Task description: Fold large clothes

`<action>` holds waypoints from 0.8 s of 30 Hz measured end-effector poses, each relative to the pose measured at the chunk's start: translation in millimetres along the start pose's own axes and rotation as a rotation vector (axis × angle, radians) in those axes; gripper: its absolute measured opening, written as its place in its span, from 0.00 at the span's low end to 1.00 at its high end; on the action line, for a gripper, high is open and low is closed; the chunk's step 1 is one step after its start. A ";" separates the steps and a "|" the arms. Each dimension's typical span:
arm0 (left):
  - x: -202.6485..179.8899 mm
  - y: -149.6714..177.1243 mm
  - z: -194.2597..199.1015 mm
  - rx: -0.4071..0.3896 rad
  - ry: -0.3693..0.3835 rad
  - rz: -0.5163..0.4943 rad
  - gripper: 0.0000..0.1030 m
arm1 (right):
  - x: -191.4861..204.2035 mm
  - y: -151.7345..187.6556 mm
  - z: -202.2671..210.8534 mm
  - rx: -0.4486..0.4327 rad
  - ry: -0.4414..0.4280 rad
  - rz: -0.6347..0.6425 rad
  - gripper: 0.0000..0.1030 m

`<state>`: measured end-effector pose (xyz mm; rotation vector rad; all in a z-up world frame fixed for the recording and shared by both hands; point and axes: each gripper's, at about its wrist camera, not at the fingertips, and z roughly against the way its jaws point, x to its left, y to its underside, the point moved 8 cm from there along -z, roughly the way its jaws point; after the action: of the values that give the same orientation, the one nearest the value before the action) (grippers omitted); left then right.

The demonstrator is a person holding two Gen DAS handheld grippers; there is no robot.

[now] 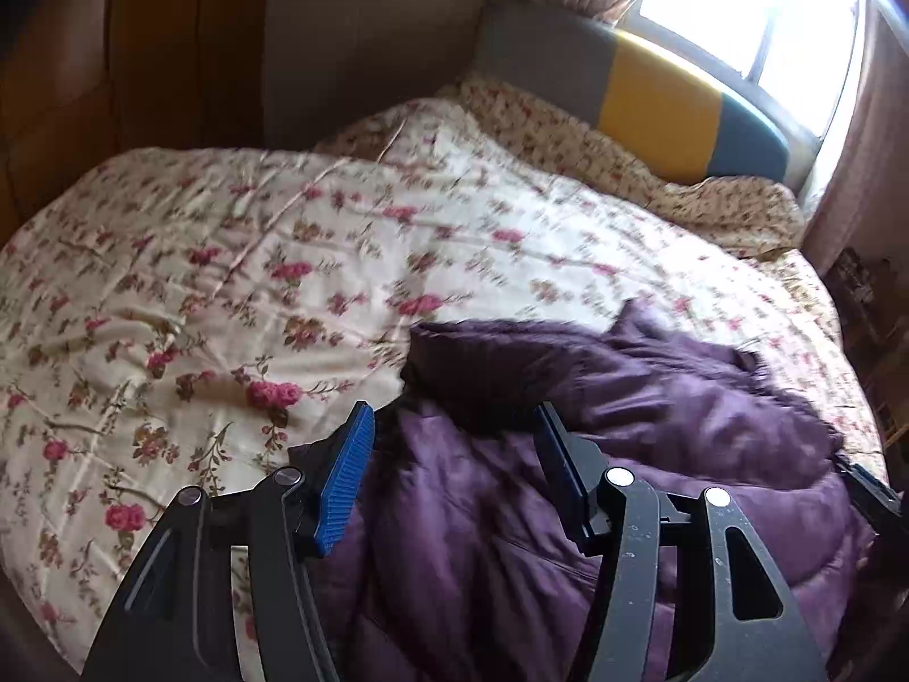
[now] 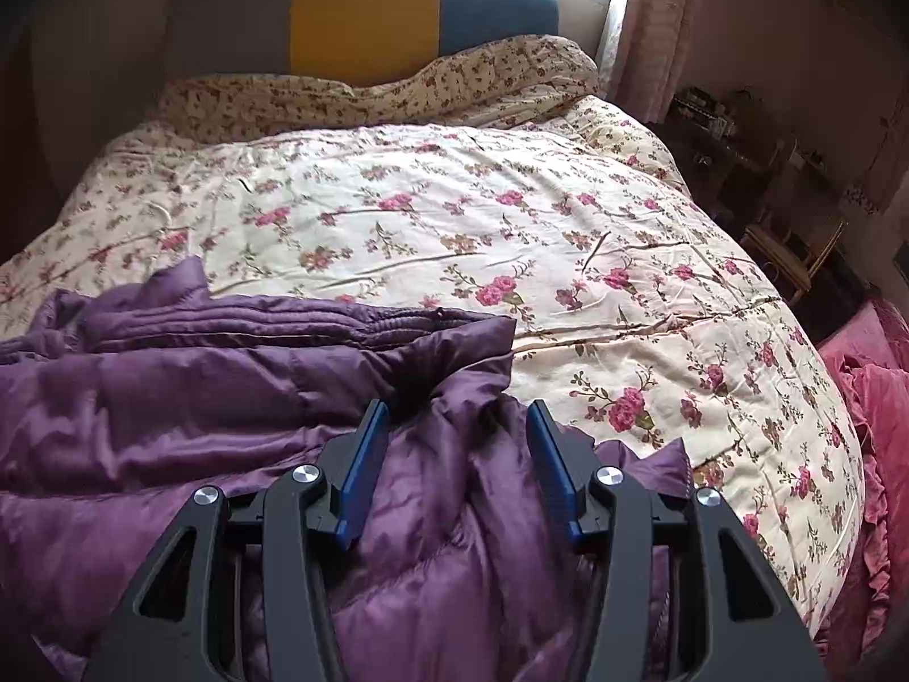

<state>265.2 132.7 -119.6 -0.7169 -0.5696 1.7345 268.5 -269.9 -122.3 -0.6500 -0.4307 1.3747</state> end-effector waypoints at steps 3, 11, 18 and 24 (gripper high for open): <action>-15.3 -3.1 16.2 -0.033 0.033 -0.014 0.56 | 12.3 -0.9 21.5 -0.033 -0.038 -0.005 0.49; -62.5 14.8 26.1 -0.038 0.103 -0.092 0.56 | 80.8 14.1 67.0 -0.072 -0.178 0.056 0.54; -70.6 31.7 7.0 -0.012 0.096 -0.123 0.56 | 123.3 37.8 58.6 -0.082 -0.152 0.176 0.54; -70.9 44.6 -8.5 -0.005 0.082 -0.153 0.57 | 133.1 51.0 38.4 -0.088 -0.102 0.229 0.55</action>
<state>255.3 52.6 -143.8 -0.7264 -0.5578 1.5559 227.0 -129.1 -138.3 -0.7206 -0.5125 1.6177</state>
